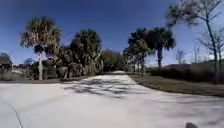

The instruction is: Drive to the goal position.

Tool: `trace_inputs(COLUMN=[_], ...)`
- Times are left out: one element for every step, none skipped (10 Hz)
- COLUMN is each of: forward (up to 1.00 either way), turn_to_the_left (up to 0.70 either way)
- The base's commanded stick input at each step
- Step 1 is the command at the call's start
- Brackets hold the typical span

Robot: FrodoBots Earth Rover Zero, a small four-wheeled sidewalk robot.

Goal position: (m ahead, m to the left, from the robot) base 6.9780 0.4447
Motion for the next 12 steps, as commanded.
trace_inputs(forward=[1.0, 1.0, 1.0, 1.0, 1.0, 1.0, 1.0, 1.0, 1.0, 1.0, 1.0, 1.0], turn_to_the_left=[0.03, 0.03, 0.02, 0.0, -0.02, -0.08, -0.14, -0.17, -0.18, -0.16, -0.12, -0.11])
